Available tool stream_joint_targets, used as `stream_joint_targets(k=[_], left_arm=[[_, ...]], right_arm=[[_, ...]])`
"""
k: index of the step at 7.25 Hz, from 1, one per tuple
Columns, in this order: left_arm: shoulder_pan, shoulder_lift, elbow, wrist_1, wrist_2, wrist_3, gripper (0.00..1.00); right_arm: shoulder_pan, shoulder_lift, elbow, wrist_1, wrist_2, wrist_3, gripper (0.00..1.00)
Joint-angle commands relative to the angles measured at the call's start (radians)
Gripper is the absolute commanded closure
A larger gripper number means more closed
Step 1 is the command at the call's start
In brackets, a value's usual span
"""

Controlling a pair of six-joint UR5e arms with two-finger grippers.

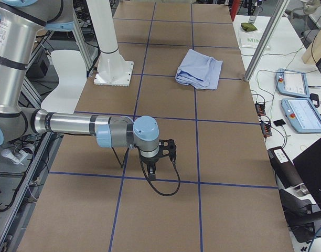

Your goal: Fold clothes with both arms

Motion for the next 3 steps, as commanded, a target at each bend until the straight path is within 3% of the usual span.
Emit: stream_joint_targets(k=[1,3], left_arm=[[0.001,0.000,-0.001,-0.001,-0.002,0.001,0.00],[0.000,0.000,0.001,-0.027,0.000,-0.001,0.00]], right_arm=[[0.000,-0.001,0.000,0.000,0.000,0.000,0.00],[0.000,-0.001,0.000,0.000,0.001,0.000,0.00]])
